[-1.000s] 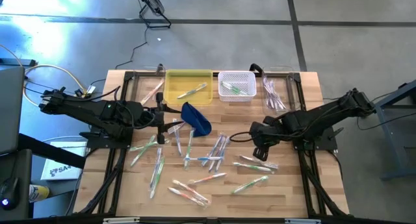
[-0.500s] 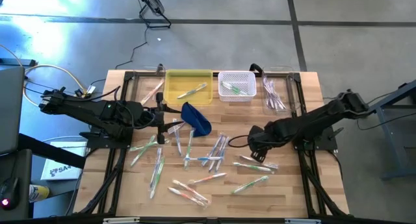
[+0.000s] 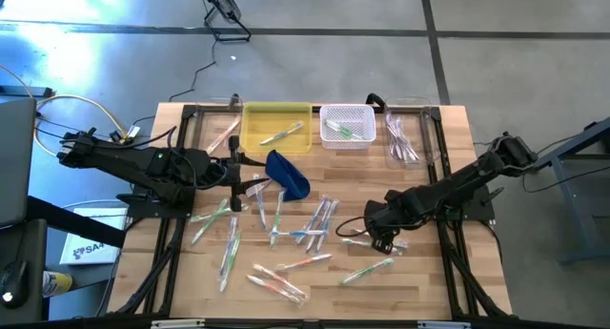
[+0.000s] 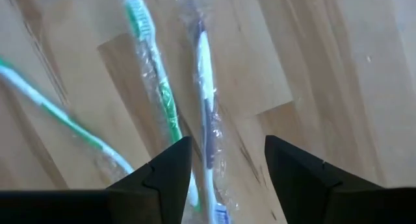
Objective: Pick & Place Toothbrushes
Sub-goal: Put the violet toothbrush into the right transparent bin
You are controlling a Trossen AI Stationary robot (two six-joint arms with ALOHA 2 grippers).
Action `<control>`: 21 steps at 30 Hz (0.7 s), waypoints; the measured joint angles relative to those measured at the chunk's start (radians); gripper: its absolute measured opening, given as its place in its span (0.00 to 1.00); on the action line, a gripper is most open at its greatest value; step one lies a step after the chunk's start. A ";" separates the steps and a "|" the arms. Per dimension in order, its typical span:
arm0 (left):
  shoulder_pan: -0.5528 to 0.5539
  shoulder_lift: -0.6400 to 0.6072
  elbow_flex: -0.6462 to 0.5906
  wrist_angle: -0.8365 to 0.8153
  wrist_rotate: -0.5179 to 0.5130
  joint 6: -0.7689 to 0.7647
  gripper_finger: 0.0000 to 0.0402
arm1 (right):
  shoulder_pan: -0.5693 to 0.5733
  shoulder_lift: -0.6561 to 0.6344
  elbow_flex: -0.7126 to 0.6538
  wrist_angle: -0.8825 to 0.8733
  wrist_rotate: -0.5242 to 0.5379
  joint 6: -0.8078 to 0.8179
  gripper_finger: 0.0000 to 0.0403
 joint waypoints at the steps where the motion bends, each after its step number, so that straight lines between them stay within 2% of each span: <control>1: 0.000 0.000 0.000 0.000 0.000 0.000 0.37 | 0.008 0.000 0.000 0.003 0.002 0.000 0.47; 7: 0.000 0.000 0.000 0.000 0.000 0.000 0.37 | 0.051 0.000 0.000 0.024 0.016 0.001 0.47; 13: 0.000 0.000 0.000 0.000 0.000 -0.007 0.37 | 0.071 0.000 0.000 0.029 0.087 0.001 0.47; 21: 0.000 0.000 0.000 0.000 0.000 -0.008 0.37 | 0.070 0.000 -0.034 0.080 0.088 0.001 0.47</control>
